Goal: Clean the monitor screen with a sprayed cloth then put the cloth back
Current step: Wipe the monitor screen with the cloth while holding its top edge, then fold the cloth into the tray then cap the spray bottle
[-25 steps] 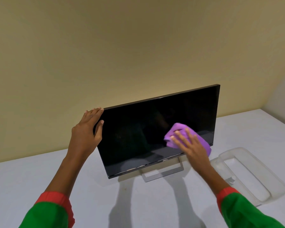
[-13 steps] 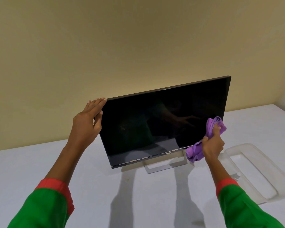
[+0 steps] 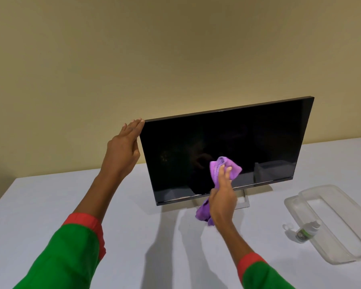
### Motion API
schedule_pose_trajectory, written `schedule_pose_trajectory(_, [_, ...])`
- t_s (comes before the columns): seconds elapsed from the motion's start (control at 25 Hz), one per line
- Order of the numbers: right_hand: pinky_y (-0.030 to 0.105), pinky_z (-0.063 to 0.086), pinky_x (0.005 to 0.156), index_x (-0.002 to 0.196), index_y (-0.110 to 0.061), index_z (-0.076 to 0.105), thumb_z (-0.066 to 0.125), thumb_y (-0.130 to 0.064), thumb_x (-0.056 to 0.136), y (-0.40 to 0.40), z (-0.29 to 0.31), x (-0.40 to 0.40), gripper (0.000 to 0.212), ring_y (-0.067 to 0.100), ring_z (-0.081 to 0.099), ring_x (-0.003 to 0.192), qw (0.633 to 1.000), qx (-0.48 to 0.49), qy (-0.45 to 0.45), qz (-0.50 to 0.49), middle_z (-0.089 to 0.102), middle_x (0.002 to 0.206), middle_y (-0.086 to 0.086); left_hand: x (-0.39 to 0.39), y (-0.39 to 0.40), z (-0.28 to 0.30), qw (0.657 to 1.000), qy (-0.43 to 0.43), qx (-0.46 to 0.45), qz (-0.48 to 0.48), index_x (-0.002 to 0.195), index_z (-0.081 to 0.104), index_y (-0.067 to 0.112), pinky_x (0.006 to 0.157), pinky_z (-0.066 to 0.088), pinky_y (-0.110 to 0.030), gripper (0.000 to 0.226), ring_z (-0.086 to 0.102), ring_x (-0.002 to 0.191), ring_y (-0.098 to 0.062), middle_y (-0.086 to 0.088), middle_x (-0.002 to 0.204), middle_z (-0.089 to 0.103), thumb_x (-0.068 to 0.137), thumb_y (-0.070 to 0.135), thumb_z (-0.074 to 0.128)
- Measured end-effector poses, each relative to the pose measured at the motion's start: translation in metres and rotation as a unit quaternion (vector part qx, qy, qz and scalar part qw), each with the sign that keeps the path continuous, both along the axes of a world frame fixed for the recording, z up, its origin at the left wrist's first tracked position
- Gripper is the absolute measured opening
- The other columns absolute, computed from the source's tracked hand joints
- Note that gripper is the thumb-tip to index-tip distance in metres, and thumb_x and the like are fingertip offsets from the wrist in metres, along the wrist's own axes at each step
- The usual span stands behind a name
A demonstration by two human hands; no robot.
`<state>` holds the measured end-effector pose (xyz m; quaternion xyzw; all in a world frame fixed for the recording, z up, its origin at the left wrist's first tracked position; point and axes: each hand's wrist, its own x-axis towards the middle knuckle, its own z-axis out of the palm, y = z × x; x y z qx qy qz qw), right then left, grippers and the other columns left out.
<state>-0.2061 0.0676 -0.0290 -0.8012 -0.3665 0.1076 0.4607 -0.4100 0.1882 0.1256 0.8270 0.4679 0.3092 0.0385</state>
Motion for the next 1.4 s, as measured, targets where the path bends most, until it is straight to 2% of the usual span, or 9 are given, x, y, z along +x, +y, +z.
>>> schedule_pose_trajectory(0.2, [0.034, 0.047, 0.069, 0.150, -0.033, 0.008, 0.038, 0.011, 0.081, 0.012, -0.007, -0.088, 0.088, 0.025, 0.031, 0.142, 0.964, -0.094, -0.183, 0.171, 0.003, 0.161, -0.007, -0.006, 0.000, 0.002, 0.999, 0.023, -0.001, -0.023, 0.141, 0.035, 0.019, 0.102, 0.040, -0.043, 0.059, 0.028, 0.138, -0.028, -0.004, 0.148, 0.036, 0.088, -0.008, 0.036])
schedule_pose_trajectory(0.32, [0.033, 0.049, 0.085, 0.149, -0.035, 0.017, 0.041, 0.005, 0.087, 0.010, -0.012, -0.120, 0.077, 0.028, 0.053, 0.120, 0.949, -0.085, -0.121, 0.278, 0.018, 0.158, -0.011, -0.010, -0.001, 0.002, 0.999, 0.030, 0.008, -0.039, 0.142, 0.031, 0.019, 0.108, 0.034, -0.040, 0.061, 0.028, 0.139, -0.025, -0.003, 0.150, 0.032, 0.088, -0.009, 0.035])
schedule_pose_trajectory(0.44, [0.022, 0.050, 0.084, 0.145, -0.032, 0.033, 0.047, 0.002, 0.085, 0.005, -0.005, -0.119, 0.070, 0.016, 0.061, 0.093, 0.950, -0.054, -0.005, 0.308, 0.053, 0.139, -0.006, -0.010, -0.008, 0.003, 0.999, 0.027, -0.016, -0.029, 0.143, 0.027, 0.020, 0.111, 0.032, -0.043, 0.063, 0.022, 0.141, -0.026, -0.004, 0.152, 0.028, 0.088, -0.010, 0.033])
schedule_pose_trajectory(0.56, [0.019, 0.046, 0.070, 0.135, -0.023, 0.053, 0.049, 0.007, 0.076, -0.003, 0.014, -0.085, 0.066, 0.010, 0.053, 0.069, 0.939, 0.003, 0.132, 0.317, 0.069, 0.099, 0.003, 0.002, -0.026, 0.008, 1.000, -0.009, -0.025, -0.005, 0.142, 0.029, 0.022, 0.101, 0.039, -0.048, 0.064, 0.022, 0.141, -0.032, -0.013, 0.151, 0.029, 0.086, -0.008, 0.037])
schedule_pose_trajectory(0.72, [0.017, 0.051, 0.077, 0.123, -0.015, 0.062, 0.051, 0.016, 0.073, -0.024, 0.043, -0.020, 0.060, 0.004, 0.065, 0.084, 0.900, 0.031, 0.253, 0.352, 0.071, 0.102, -0.003, 0.032, -0.065, -0.005, 0.974, -0.039, -0.078, -0.209, 0.137, 0.040, 0.022, 0.111, 0.032, -0.035, 0.050, 0.038, 0.135, -0.018, -0.001, 0.145, 0.042, 0.090, 0.016, 0.055])
schedule_pose_trajectory(0.88, [0.023, 0.055, 0.073, 0.113, -0.034, 0.066, 0.058, -0.003, 0.076, -0.051, 0.070, 0.050, 0.049, 0.012, 0.069, 0.086, 0.881, 0.002, 0.276, 0.385, 0.073, 0.096, -0.007, 0.075, -0.080, -0.024, 0.922, 0.033, -0.231, -0.308, 0.137, 0.031, 0.044, 0.109, 0.031, -0.026, 0.079, 0.030, 0.134, 0.000, 0.015, 0.150, 0.030, 0.069, 0.051, 0.072])
schedule_pose_trajectory(1.04, [0.030, 0.058, 0.081, 0.113, -0.035, 0.060, 0.064, -0.020, 0.077, -0.077, 0.080, 0.115, 0.039, 0.020, 0.069, 0.095, 0.898, -0.032, 0.252, 0.360, 0.068, 0.106, -0.001, 0.133, -0.083, -0.035, 0.904, -0.021, -0.279, -0.323, 0.124, 0.032, 0.061, 0.086, 0.042, -0.003, 0.070, 0.047, 0.106, 0.012, 0.025, 0.124, 0.046, 0.075, 0.032, 0.073])
schedule_pose_trajectory(1.24, [0.027, 0.057, 0.080, 0.118, -0.045, 0.057, 0.073, -0.041, 0.073, -0.123, 0.076, 0.210, 0.047, 0.014, 0.067, 0.103, 0.916, -0.060, 0.263, 0.297, 0.067, 0.115, -0.010, 0.231, -0.108, -0.042, 0.939, -0.082, -0.202, -0.267, 0.120, 0.048, 0.041, 0.079, 0.051, -0.020, 0.054, 0.054, 0.090, -0.003, 0.014, 0.101, 0.050, 0.076, 0.024, 0.072])
schedule_pose_trajectory(1.4, [0.017, 0.053, 0.083, 0.128, -0.054, 0.045, 0.085, -0.041, 0.063, -0.174, 0.063, 0.285, 0.078, -0.004, 0.055, 0.113, 0.943, -0.105, 0.210, 0.235, 0.058, 0.123, -0.018, 0.320, -0.129, -0.054, 0.948, -0.078, -0.182, -0.251, 0.086, 0.052, 0.028, 0.065, 0.037, -0.006, 0.025, 0.051, 0.076, -0.002, 0.012, 0.091, 0.049, 0.074, 0.023, 0.073])
